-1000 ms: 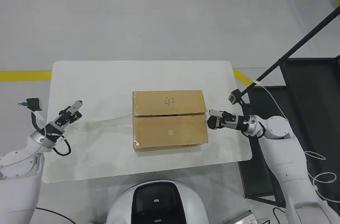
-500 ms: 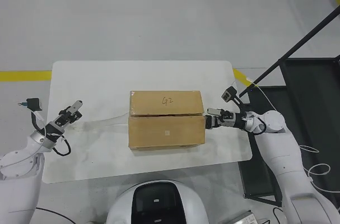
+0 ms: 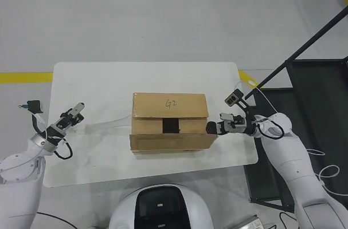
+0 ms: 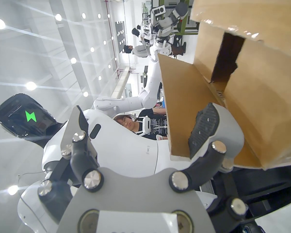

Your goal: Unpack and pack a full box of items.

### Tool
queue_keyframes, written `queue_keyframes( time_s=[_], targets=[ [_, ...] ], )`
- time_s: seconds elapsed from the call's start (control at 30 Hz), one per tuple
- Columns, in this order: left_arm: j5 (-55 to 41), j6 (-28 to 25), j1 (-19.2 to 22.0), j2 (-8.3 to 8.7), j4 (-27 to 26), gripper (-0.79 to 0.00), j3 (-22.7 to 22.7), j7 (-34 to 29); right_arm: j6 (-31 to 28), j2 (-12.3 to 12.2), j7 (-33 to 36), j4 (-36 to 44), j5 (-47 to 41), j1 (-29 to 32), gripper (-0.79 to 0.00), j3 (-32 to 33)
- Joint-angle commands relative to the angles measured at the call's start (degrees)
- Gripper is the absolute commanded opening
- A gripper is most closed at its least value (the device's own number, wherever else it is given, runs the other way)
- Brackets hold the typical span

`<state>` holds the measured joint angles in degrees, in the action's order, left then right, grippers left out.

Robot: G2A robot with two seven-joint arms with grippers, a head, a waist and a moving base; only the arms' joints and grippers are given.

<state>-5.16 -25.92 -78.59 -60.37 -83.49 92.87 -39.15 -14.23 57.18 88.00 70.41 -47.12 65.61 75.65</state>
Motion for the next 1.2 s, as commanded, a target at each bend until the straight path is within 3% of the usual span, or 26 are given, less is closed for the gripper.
queue_keyframes(
  time_s=[0.0, 0.3, 0.4, 0.6, 0.9, 1.17],
  targets=[
    [0.0, 0.0, 0.0, 0.0, 0.0, 0.0, 0.0, 0.0, -0.14, -1.06, 0.0, 1.75, -1.2, 0.62, 0.0, -0.95],
    [0.0, 0.0, 0.0, 0.0, 0.0, 0.0, 0.0, 0.0, -0.83, -6.35, 0.0, 11.31, -1.5, 5.46, 0.0, -5.95],
    [0.0, 0.0, 0.0, 0.0, 0.0, 0.0, 0.0, 0.0, 2.02, -7.48, 0.0, 11.49, -0.03, 6.77, 0.0, -7.32],
    [0.0, 0.0, 0.0, 0.0, 0.0, 0.0, 0.0, 0.0, 1.22, -7.32, -0.54, 11.11, 3.65, 7.73, 0.0, -10.86],
    [0.0, 0.0, 0.0, 0.0, 0.0, 0.0, 0.0, 0.0, -1.5, -6.68, -14.25, 12.47, 13.86, 9.87, 0.0, -12.85],
    [0.0, 0.0, 0.0, 0.0, 0.0, 0.0, 0.0, 0.0, -4.85, -6.94, -23.25, 14.59, 18.89, 13.39, 0.0, -10.63]
  ],
)
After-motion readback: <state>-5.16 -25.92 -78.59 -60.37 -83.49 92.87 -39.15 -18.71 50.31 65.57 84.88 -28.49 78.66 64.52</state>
